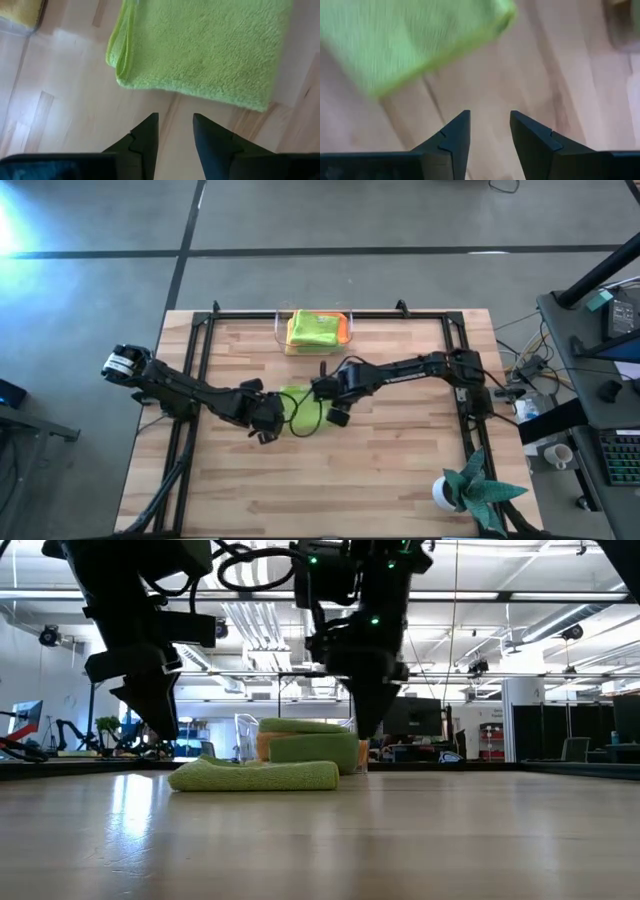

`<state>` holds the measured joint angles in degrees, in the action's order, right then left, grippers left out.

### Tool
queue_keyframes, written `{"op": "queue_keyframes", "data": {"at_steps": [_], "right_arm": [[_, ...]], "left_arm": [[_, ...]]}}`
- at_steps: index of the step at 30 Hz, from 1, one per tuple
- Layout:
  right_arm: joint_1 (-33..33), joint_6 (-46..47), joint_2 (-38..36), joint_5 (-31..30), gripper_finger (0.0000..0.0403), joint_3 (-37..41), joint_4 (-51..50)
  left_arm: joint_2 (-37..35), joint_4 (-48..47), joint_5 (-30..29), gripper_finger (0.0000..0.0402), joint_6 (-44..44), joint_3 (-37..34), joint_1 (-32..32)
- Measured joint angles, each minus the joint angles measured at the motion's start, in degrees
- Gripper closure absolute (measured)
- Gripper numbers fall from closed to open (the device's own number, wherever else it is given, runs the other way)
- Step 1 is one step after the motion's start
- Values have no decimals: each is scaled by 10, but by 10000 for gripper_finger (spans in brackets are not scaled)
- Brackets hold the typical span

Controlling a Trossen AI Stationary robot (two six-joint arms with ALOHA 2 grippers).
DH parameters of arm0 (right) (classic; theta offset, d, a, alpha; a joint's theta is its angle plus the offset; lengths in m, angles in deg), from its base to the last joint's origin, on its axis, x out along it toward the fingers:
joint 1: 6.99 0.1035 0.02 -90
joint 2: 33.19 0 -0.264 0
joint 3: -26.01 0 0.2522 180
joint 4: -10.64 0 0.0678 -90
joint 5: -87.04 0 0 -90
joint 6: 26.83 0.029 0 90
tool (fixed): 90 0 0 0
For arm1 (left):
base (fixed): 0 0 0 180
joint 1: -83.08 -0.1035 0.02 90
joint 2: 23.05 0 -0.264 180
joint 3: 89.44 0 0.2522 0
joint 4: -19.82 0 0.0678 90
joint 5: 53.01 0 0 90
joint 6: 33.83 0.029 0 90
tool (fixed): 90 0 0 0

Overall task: Fold microfiber towels
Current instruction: Put the light green microfiber cloth into the transparent bin

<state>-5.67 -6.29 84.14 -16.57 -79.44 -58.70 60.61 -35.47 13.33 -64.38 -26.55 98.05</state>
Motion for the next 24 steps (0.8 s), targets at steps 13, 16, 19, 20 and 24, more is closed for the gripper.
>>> {"op": "queue_keyframes", "data": {"at_steps": [13, 16, 19, 20, 24], "right_arm": [[55, 32, -5, 5, 278, 72, -48], [62, 39, -14, 15, 276, 75, -51], [73, 45, -34, 16, 276, 83, -61], [76, 45, -45, 16, 276, 89, -61], [95, 26, -105, 15, 281, 135, -50]], "left_arm": [[-1, 93, 24, 295, 135, 0, 1], [-2, 94, 26, 295, 153, 4, 2], [-6, 94, 26, 295, 173, 15, 2], [-9, 95, 26, 295, 179, 18, 2], [-23, 94, 26, 295, 205, 23, 9]]}}
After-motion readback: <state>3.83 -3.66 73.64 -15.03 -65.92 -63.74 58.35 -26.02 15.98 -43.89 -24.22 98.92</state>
